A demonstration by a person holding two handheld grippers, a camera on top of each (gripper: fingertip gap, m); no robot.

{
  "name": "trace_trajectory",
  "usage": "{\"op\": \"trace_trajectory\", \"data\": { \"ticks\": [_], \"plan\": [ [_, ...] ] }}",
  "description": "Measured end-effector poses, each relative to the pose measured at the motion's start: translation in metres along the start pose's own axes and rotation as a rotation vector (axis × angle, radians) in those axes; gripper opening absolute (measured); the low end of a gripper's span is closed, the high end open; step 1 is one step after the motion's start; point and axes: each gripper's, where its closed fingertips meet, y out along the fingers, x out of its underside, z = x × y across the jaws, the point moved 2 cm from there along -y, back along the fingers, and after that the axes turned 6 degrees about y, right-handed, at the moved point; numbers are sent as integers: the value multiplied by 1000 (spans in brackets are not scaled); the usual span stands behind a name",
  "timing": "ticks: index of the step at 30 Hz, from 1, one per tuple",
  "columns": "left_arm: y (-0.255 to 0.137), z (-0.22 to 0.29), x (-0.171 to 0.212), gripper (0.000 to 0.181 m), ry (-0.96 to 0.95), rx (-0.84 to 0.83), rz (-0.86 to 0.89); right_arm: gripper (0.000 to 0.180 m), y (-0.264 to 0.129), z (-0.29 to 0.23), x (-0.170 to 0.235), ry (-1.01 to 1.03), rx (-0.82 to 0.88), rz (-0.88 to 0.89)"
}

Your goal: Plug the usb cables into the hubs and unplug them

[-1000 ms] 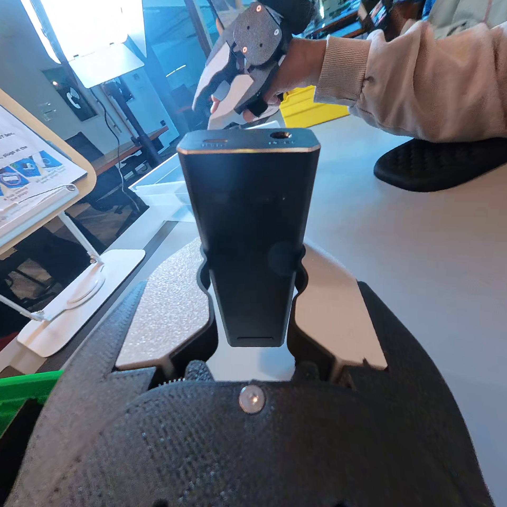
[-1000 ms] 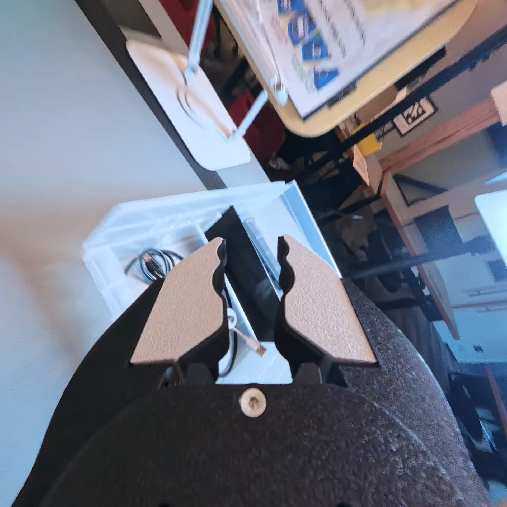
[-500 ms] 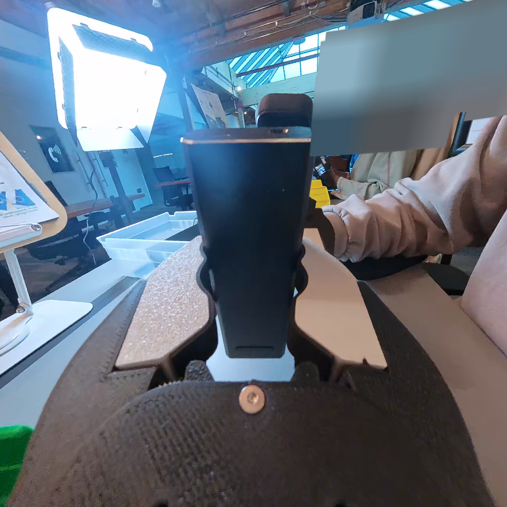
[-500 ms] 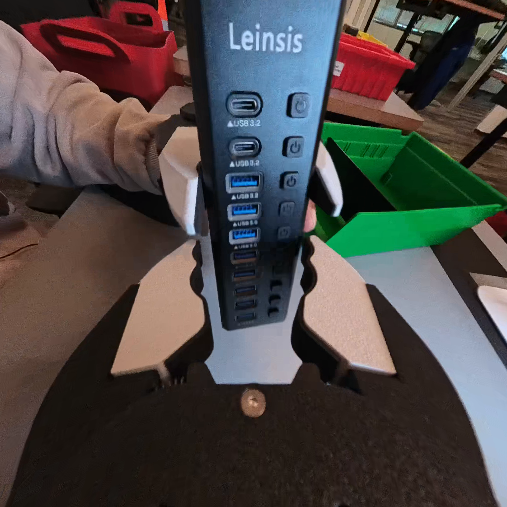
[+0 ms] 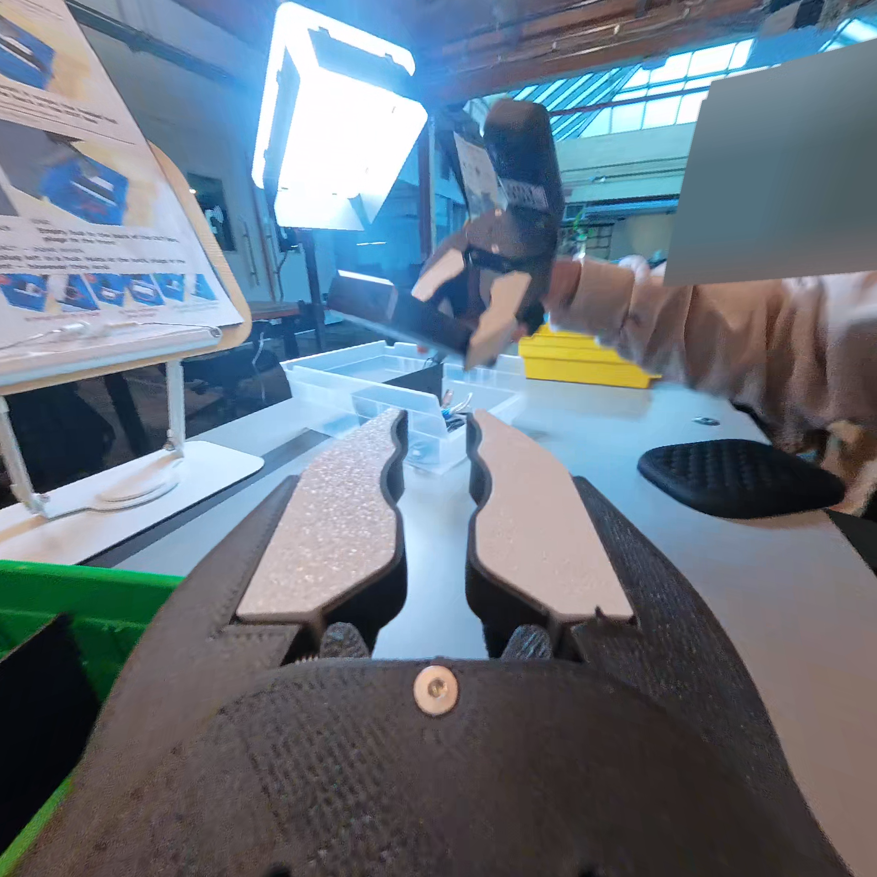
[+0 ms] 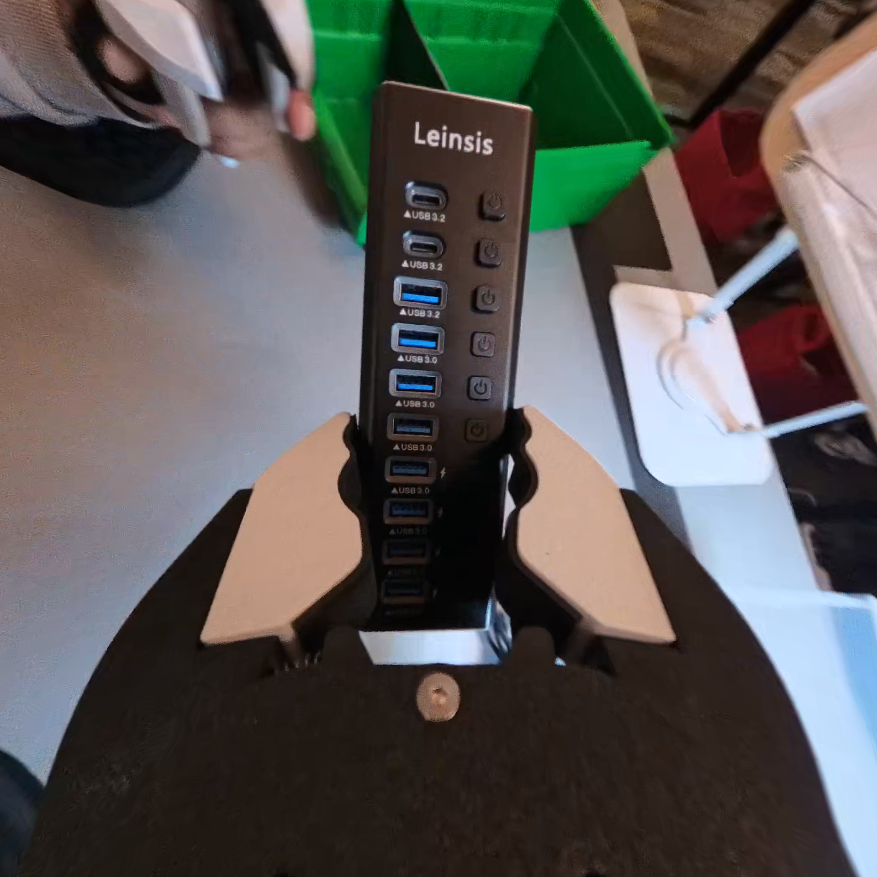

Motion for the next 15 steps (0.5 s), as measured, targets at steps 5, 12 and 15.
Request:
{"op": "trace_trajectory", "data": {
  "ticks": [5,12,15],
  "plan": [
    [2,1,8,4,144,-44,-95,62,-78,137,52,93,328,-279],
    [2,-10,29,0,229,-135,-260,61,-91,224,167,303,429,-655],
    [1,-12,35,0,227,-126,-269,61,-66,231,186,310,379,-721]
  ]
}}
